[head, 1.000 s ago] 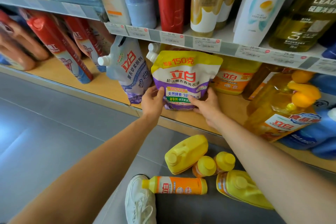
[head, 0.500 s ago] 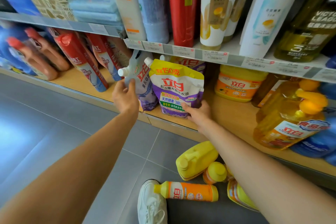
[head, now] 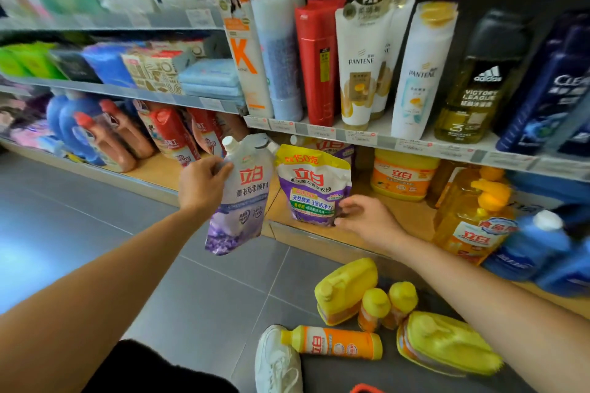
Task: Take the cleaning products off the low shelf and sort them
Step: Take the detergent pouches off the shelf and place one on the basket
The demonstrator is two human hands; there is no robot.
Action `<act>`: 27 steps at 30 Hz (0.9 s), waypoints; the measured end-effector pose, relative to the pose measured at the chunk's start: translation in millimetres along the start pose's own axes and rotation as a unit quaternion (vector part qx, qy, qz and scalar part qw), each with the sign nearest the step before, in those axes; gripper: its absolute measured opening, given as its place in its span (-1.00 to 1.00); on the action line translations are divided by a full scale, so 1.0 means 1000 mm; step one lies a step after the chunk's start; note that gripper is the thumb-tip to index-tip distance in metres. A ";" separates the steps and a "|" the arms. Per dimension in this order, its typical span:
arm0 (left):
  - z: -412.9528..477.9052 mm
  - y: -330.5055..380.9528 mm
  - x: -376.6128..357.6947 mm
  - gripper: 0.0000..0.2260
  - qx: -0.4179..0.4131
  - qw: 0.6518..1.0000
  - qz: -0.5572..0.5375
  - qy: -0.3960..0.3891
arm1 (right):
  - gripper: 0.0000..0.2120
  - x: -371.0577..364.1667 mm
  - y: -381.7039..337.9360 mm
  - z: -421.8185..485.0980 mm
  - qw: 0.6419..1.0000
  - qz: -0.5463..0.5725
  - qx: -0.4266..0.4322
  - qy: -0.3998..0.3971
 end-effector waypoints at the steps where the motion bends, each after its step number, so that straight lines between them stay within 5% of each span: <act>1: -0.006 0.005 0.011 -0.78 -0.019 1.000 0.011 -0.010 | -0.57 0.003 -0.015 -0.008 1.000 -0.005 0.022 -0.008; 6: -0.038 0.045 0.065 -0.72 -0.114 0.993 0.012 -0.017 | -0.53 0.008 -0.091 -0.050 0.987 -0.068 0.142 -0.019; 12: -0.081 0.113 0.093 -0.78 -0.188 0.972 -0.126 -0.060 | -0.11 0.044 -0.153 -0.104 0.963 -0.097 0.241 0.067; 18: -0.117 0.170 0.073 -0.85 -0.080 0.908 -0.392 -0.129 | -0.75 0.113 -0.141 -0.152 0.979 0.069 0.194 0.004; 23: -0.141 0.211 0.026 -0.83 0.020 0.860 -0.462 -0.214 | -0.66 0.157 -0.107 -0.182 0.975 0.174 0.134 0.011; 27: -0.167 0.235 -0.010 -0.83 0.039 0.835 -0.474 -0.278 | -0.78 0.173 -0.056 -0.196 0.969 0.236 0.069 0.013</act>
Point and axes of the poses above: each hand's wrist, its own z-axis towards the middle knuckle, its own x-axis out of the back of the hand, y = z × x, the point moved 7 cm from there along z, towards the middle knuckle, and after that the axes turned 4 degrees about -x, right-handed, at the moved point
